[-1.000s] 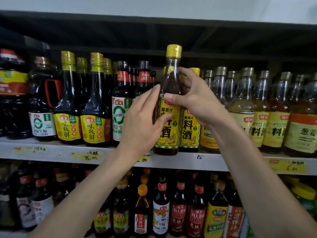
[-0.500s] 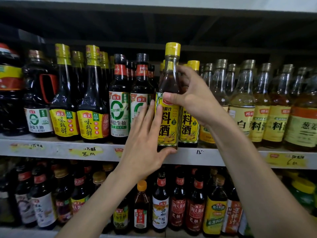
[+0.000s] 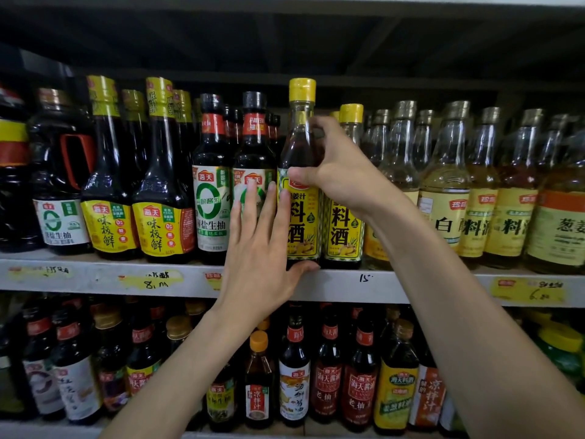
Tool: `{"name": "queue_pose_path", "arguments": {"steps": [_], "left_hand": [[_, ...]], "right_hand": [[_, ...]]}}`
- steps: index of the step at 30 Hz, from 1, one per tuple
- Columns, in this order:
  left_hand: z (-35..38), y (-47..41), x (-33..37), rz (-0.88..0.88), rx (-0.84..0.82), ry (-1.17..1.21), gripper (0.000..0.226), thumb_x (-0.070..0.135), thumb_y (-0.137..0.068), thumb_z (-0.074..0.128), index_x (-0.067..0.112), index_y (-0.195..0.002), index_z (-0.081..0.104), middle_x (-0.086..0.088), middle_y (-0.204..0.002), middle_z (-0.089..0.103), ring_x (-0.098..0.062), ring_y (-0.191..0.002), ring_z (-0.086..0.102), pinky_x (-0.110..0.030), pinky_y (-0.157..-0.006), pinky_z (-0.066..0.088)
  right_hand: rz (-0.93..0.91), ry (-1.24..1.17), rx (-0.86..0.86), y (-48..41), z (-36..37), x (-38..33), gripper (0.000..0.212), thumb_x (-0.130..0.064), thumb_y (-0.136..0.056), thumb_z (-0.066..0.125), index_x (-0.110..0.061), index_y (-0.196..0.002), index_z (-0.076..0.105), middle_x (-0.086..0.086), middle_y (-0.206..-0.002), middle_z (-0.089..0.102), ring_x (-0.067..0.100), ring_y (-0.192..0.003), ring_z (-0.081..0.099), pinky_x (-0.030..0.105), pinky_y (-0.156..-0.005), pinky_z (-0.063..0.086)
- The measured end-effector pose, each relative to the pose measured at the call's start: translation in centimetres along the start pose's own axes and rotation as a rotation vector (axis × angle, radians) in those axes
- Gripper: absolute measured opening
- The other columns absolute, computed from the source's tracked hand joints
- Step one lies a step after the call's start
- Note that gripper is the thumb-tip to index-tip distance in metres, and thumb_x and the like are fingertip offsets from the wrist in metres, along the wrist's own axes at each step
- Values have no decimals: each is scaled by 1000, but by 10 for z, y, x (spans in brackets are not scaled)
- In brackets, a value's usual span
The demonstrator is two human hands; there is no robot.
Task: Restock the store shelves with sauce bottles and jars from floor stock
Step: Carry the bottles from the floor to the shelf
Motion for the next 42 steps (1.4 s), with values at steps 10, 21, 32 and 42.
{"name": "queue_pose_path", "arguments": {"steps": [10,21,32,42], "left_hand": [[-2,-3,1,46,50,-10,110,67,-81,52,3,-153,1,-21,-160,14,-35,-149,-3,-46,-121,-4],[-2,-11,-8,199,18,-30,89,65,-89,41,10,-155,16,-20,-160,13,-37,-149,-4,-52,-120,-1],[5,-8,-10,184,72,-95,88,60,-80,61,9,-148,36,-15,-160,19,-34,-150,4,-53,-120,-1],[-3,-2,-14,191,137,-12,60,40,-90,57,11,-141,48,-13,-156,31,-36,-149,12,-54,-120,6]], "right_hand": [[104,165,216,-41,-20,-33,27,-38,-83,74,-19,-76,56,-4,-79,65,11,-74,62,30,-67,52],[31,581,282,-64,-29,-45,25,-22,-88,69,-19,-75,48,-5,-69,53,8,-54,54,20,-42,36],[15,646,188,-75,-13,-43,27,-22,-87,72,-20,-69,52,1,-69,63,14,-52,68,19,-36,47],[-1,676,159,-74,-11,-43,22,-19,-84,72,-20,-70,55,2,-70,64,14,-47,67,23,-40,53]]}}
Point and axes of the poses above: each hand's wrist, its own y-axis away from the middle knuckle, its own z-axis out of the palm, x = y × z, the point moved 6 cm from there along -y, towards the middle knuckle
